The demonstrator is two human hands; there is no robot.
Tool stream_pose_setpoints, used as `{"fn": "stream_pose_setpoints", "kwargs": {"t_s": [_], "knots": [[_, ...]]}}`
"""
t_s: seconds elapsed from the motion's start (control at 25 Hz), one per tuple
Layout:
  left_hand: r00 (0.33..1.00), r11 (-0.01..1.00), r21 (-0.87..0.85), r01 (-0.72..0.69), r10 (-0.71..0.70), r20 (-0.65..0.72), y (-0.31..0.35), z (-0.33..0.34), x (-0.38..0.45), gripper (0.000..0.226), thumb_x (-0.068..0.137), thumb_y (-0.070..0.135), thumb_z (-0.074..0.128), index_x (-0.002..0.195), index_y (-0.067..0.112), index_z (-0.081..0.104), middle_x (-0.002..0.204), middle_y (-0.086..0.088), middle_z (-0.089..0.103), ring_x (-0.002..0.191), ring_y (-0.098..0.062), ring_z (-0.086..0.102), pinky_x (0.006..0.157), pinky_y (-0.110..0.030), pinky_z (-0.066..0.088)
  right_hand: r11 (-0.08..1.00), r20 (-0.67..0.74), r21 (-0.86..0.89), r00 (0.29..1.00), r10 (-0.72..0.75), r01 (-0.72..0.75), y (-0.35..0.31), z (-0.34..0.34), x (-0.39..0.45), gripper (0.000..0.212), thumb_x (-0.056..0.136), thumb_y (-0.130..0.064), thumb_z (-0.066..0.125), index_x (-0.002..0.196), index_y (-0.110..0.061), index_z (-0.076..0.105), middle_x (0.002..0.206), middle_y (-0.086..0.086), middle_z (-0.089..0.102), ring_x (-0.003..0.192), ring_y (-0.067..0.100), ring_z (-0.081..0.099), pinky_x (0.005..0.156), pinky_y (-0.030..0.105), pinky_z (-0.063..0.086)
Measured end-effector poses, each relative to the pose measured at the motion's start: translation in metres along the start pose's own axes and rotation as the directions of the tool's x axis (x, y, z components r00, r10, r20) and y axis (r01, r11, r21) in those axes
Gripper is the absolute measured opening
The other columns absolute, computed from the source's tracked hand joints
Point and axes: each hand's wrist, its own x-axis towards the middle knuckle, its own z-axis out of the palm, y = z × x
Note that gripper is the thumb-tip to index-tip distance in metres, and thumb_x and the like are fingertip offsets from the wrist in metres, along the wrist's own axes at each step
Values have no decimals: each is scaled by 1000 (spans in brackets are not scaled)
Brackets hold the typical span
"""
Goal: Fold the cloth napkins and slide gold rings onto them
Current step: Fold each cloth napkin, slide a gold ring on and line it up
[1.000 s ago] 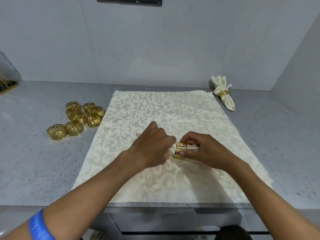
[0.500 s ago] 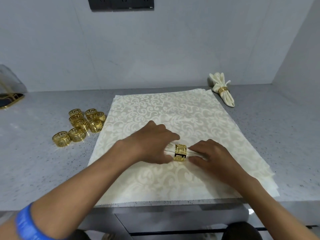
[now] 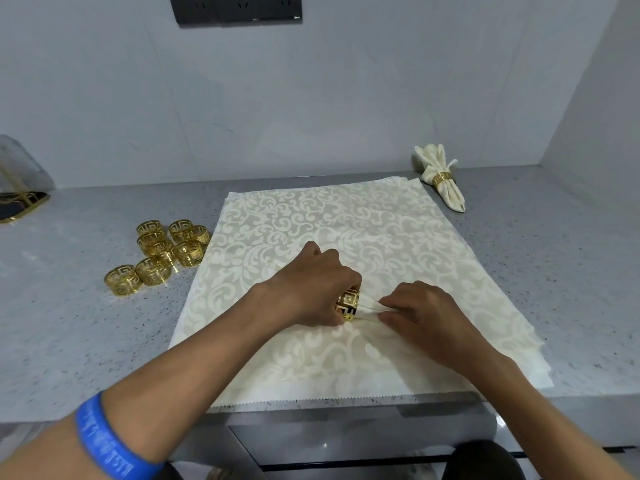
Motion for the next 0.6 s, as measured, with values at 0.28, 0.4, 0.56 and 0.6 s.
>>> {"fn": "stream_pose_setpoints", "kwargs": {"t_s": [0.28, 0.4, 0.56, 0.6], "knots": [[1000, 999, 40, -24, 24, -6, 0, 0, -2, 32, 83, 44, 64, 112, 30, 57, 89, 3, 53, 92, -14, 42, 99, -36, 30, 999, -19, 22, 999, 34, -34, -5, -1, -6, 5, 88, -28, 72, 92, -28, 75, 77, -12, 64, 71, 7, 54, 64, 23, 41], [998, 997, 63, -52, 53, -16, -3, 3, -3, 32, 85, 33, 64, 116, 35, 56, 94, 5, 56, 104, -16, 45, 102, -36, 25, 997, -35, 29, 997, 73, -72, -17, 0, -13, 4, 86, -28, 73, 89, -26, 76, 75, -10, 64, 69, 8, 57, 63, 32, 47], [987, 987, 111, -120, 131, -98, -6, 3, -16, 48, 80, 16, 70, 122, 35, 57, 111, 12, 64, 118, -16, 42, 112, -43, 8, 969, -135, 96, 962, 238, -226, -54, 10, -28, 9, 81, -30, 76, 75, -26, 71, 68, -10, 61, 62, 9, 57, 57, 27, 46], [976, 984, 141, -109, 133, -171, -3, 6, -22, 53, 76, 16, 74, 124, 32, 59, 121, 10, 62, 122, -18, 42, 113, -47, 10, 962, -167, 104, 949, 266, -252, -65, 16, -33, 13, 80, -30, 75, 71, -26, 67, 66, -10, 59, 61, 10, 56, 55, 27, 45]]}}
